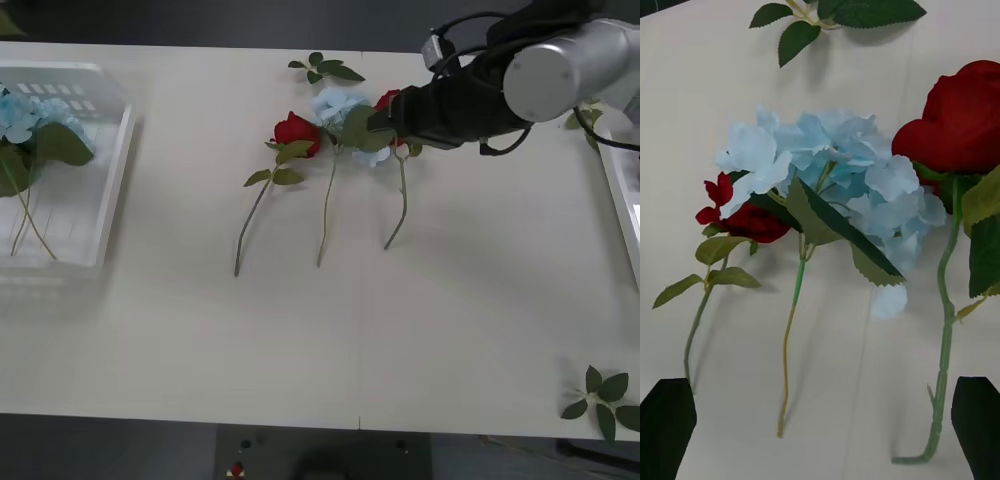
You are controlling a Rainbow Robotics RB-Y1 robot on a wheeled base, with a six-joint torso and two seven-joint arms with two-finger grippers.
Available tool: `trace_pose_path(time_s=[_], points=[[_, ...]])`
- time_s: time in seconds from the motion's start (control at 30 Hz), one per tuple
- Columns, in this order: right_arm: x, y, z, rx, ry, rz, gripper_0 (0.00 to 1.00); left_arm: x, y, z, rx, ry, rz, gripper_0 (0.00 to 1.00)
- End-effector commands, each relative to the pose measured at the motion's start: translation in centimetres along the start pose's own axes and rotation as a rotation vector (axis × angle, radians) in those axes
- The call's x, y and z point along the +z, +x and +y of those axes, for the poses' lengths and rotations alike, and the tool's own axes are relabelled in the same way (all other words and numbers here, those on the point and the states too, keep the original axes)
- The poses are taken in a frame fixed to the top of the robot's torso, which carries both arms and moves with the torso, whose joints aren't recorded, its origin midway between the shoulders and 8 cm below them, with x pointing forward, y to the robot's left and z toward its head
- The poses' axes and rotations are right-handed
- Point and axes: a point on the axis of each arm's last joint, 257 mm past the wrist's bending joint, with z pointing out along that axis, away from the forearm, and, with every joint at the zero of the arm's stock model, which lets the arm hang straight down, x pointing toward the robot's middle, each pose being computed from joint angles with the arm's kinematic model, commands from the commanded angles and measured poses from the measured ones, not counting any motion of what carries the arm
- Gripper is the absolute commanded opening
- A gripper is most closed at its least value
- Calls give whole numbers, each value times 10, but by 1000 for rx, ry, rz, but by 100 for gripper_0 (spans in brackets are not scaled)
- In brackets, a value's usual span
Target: Put the red flowers into the right box and the blue flowers into the left box
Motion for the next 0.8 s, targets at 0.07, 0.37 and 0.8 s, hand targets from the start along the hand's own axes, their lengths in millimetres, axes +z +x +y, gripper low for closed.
trace_pose_path(time_s=[0.07, 0.37, 0.8], points=[[14, -5, -6, 92, 46, -26, 100, -23, -13, 36, 210, -151, 59, 0], [31, 15, -41, 218, 205, 14, 100, -11, 33, 54, 235, -216, 205, 0], [72, 32, -68, 259, 324, -9, 100, 57, 64, 41, -32, -236, 137, 0]])
